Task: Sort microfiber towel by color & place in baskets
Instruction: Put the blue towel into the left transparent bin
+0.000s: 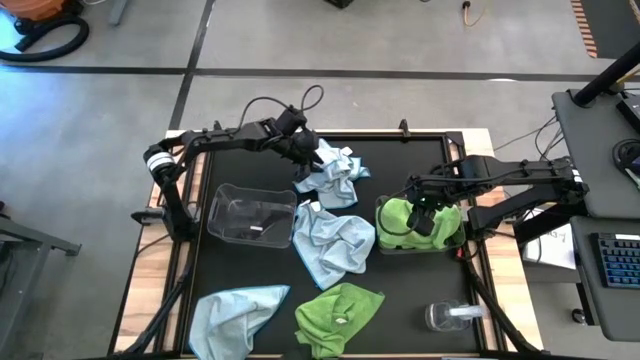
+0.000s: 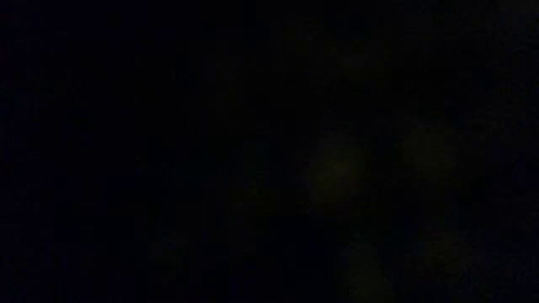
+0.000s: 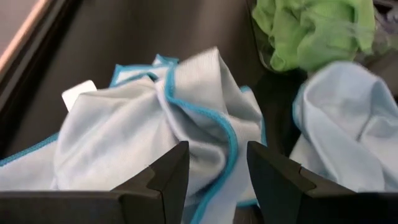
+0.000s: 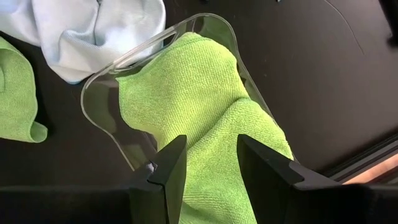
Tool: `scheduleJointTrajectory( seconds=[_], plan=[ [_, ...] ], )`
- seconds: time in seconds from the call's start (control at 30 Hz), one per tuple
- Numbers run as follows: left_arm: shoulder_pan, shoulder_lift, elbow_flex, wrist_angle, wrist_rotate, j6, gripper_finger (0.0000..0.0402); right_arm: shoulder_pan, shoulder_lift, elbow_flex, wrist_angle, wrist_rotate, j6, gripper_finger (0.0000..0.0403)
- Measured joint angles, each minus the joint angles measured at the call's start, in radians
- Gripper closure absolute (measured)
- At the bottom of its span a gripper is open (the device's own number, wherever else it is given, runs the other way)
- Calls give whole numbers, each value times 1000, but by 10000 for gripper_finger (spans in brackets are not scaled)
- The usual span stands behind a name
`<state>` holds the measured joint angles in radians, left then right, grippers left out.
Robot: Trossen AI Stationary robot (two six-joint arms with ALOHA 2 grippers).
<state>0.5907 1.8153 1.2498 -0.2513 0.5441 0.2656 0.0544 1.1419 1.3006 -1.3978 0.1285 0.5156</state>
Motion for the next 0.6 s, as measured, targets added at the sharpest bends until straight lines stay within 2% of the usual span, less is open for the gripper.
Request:
scheduleJointTrajectory(
  seconds=[0.17, 0.27, 0.6],
  plan=[
    [-1, 0, -16, 35, -1, -45, 257, 0, 0, 0, 2, 0, 0, 266],
    [-1, 0, -20, 36, 0, -63, 273, 0, 0, 0, 2, 0, 0, 266],
    [-1, 0, -18, 25, -1, -140, 394, 0, 0, 1, 2, 1, -1, 266]
  ],
)
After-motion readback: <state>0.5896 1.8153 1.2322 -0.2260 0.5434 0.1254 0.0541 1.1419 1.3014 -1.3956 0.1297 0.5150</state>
